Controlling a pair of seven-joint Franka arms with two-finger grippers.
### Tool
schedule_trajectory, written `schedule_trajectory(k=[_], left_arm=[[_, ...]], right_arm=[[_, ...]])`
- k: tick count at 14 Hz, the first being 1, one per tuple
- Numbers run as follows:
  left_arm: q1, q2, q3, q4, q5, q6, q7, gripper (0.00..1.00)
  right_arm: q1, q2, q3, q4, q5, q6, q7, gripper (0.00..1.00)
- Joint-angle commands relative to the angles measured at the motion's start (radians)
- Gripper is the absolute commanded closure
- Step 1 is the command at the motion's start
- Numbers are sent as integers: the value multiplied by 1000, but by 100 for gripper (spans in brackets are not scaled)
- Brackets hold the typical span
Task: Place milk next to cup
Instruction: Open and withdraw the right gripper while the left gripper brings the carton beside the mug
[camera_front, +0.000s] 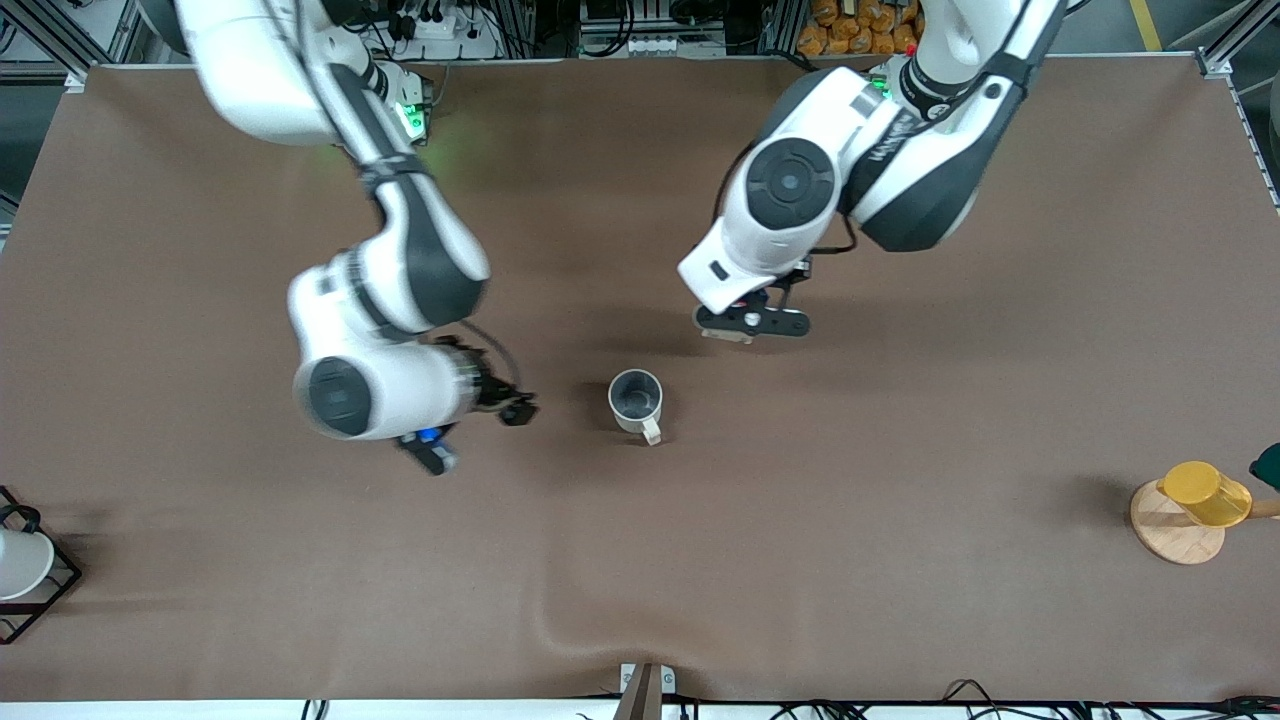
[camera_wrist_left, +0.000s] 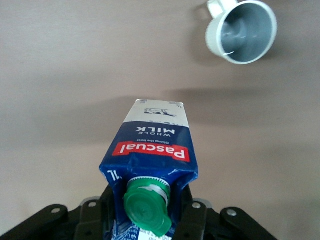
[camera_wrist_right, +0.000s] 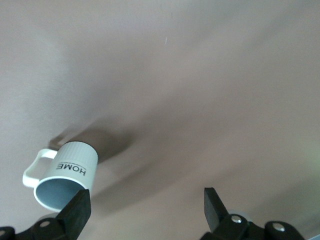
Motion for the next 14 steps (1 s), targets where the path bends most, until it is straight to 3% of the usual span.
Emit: schedule_trajectory(k=[1,3,4,8,14], left_arm=[[-44,49,5,41,-12,47,-43,49],[-72,73,8,43,-12,53,-79,50],[-77,90,8,52,-12,67,-95,50],[-106,156,12,95,-9,120,-139,50],[-166,212,66,132,-9,137,-173,51]], right_arm=[[-66,-83,-14,-36,-63,-27,-169,0],[-74,-97,-23,-35,-254,8,-184,0],[-97,-106,-22,-36,-276,10,-228,0],[-245,-126,-22,-41,-275,-13,-636,0],[-422,-185,-23,-47,-282,-39,-1008,0]])
